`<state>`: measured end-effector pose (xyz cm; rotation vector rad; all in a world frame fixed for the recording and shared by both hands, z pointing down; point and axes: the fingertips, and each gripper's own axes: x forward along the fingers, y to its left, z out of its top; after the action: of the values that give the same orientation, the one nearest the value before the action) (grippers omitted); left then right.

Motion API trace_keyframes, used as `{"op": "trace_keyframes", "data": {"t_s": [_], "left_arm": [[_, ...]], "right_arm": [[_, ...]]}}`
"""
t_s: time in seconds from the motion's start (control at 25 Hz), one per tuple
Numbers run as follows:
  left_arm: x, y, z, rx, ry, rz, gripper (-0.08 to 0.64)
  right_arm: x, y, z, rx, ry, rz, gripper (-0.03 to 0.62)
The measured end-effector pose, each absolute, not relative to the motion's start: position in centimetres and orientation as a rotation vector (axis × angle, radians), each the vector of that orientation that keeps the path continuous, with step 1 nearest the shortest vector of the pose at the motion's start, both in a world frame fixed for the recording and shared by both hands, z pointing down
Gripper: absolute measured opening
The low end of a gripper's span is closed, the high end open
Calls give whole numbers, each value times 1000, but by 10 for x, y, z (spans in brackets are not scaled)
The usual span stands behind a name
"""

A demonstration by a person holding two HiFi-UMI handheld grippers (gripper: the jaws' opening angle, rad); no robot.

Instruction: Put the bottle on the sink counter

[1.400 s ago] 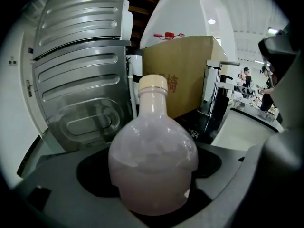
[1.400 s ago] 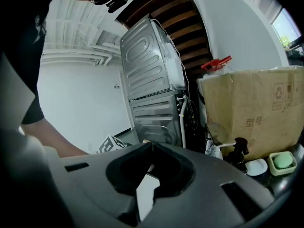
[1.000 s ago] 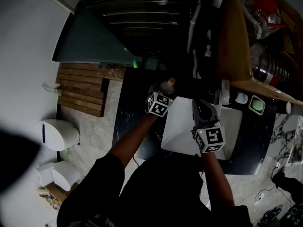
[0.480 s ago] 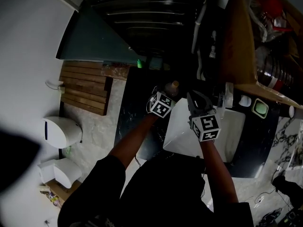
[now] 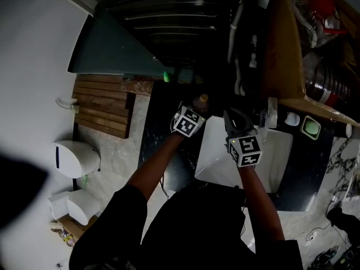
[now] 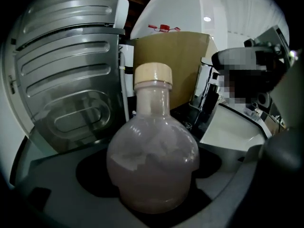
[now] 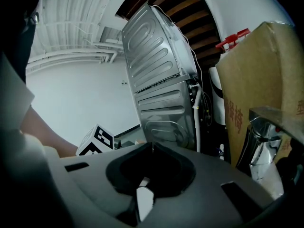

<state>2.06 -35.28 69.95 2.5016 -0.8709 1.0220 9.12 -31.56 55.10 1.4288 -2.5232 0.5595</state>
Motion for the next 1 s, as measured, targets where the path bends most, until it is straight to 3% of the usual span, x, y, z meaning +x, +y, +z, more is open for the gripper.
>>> {"op": "trace_keyframes", "data": {"t_s": [1.0], "left_arm": [[22,-348,700,2527,-767,1094,408]], "right_arm": [[76,-325,578,1345,-2560,611,40]]}}
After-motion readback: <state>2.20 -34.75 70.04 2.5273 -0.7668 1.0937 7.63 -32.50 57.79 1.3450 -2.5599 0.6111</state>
